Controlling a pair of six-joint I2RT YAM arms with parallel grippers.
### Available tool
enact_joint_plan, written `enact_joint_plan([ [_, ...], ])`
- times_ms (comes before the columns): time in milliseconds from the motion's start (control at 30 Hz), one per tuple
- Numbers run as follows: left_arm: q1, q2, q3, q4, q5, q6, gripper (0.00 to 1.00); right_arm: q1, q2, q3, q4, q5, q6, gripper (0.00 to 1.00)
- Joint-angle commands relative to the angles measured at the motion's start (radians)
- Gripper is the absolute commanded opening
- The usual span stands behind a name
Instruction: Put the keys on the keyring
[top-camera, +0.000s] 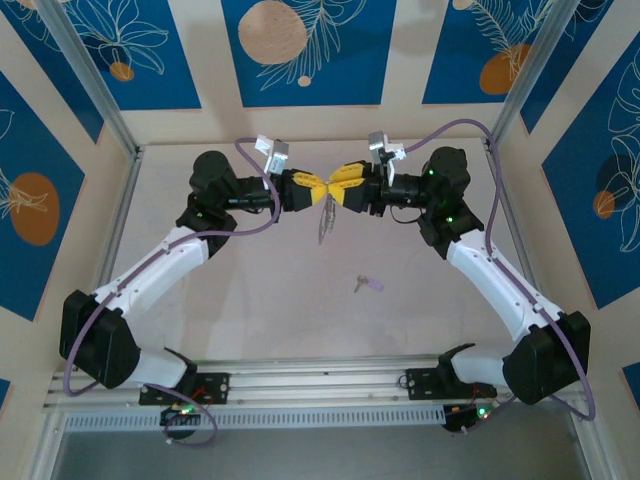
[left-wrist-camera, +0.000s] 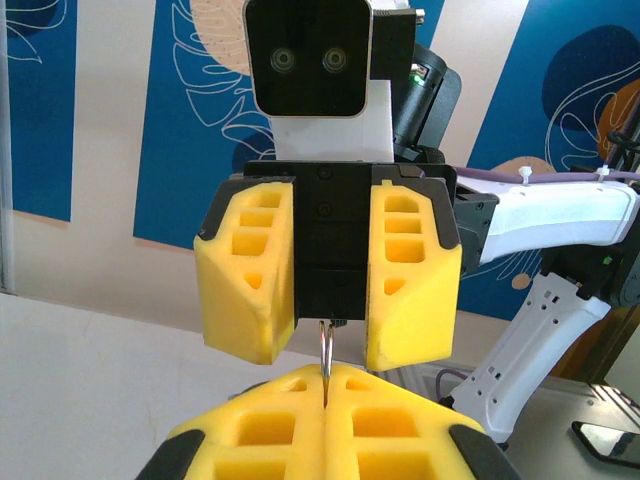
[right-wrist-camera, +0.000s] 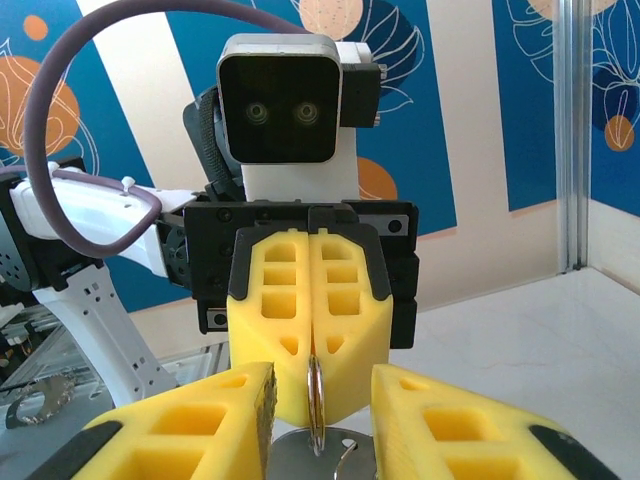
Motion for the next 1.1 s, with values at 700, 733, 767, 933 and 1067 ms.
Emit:
enact_joint_plan([
  [700,-0.016,-0.204,-0.181,0.140,-0.453,-0.021,0.55,-0.040,0.013,-0.076,0.356,0.112,0.182,0.00],
  [733,-0.016,-0.207,-0.182,0.139,-0.450,-0.031,0.56,-0.039,0.020,-0.079,0.393,0.116,0.207,0.00],
  [767,-0.015,-0.205,-0.182,0.140,-0.444,-0.040,0.57,-0.040,0.027,-0.080,0.424,0.121,0.229,0.00],
  [933,-0.016,-0.178,-0.186,0.202,-0.416,-0.112,0.60,-0.025,0.068,-0.075,0.563,0.146,0.327,0.00],
  [1067,-0.015,-0.148,-0.183,0.271,-0.404,-0.164,0.64,-0.007,0.089,-0.068,0.614,0.158,0.368,0.00],
])
